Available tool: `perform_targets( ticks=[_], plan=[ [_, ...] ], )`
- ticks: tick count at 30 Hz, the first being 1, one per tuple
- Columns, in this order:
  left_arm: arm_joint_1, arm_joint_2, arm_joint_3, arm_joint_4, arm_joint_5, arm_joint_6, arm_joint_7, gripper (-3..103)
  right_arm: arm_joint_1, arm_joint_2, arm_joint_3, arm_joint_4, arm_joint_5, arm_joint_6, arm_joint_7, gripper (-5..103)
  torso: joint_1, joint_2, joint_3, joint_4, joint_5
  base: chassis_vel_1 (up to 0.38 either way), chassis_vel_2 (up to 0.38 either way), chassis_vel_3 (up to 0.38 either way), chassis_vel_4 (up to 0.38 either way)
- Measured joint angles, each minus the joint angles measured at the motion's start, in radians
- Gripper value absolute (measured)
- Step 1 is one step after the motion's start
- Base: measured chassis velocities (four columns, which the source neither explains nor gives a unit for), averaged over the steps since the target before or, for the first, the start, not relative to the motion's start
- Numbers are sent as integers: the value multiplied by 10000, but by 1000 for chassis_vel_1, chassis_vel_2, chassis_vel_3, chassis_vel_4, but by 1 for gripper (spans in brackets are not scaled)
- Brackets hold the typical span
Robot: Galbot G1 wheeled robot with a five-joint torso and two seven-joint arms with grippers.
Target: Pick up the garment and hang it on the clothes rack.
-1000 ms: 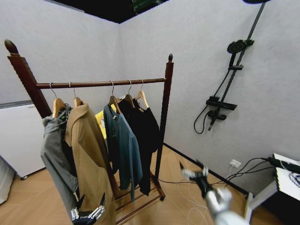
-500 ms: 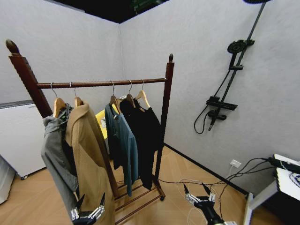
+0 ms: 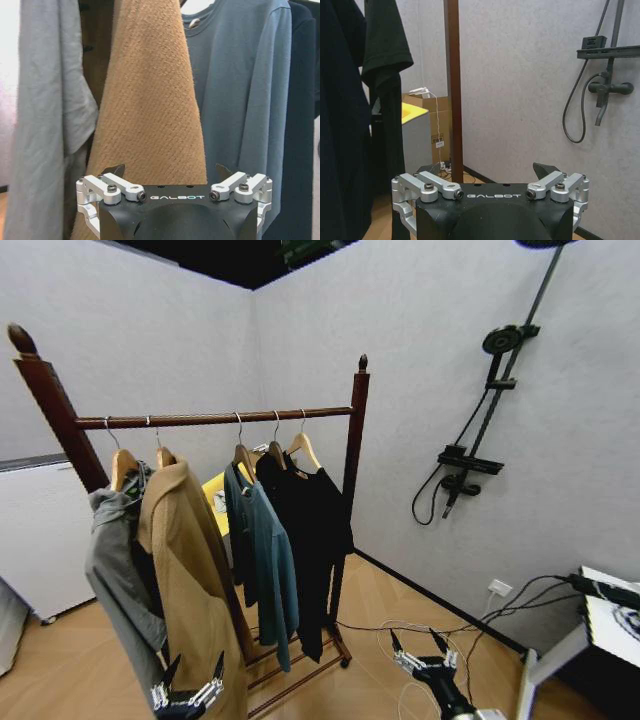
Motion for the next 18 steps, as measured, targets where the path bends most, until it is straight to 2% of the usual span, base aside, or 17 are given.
perform_targets(
  ticks=[18],
  plan=[
    [0,0,-1,0,0,1,-1,100,26,-5,-13,-12,17,-22,2,100,0,0,0,-1,1,-88,-91,-83,-85]
  ],
)
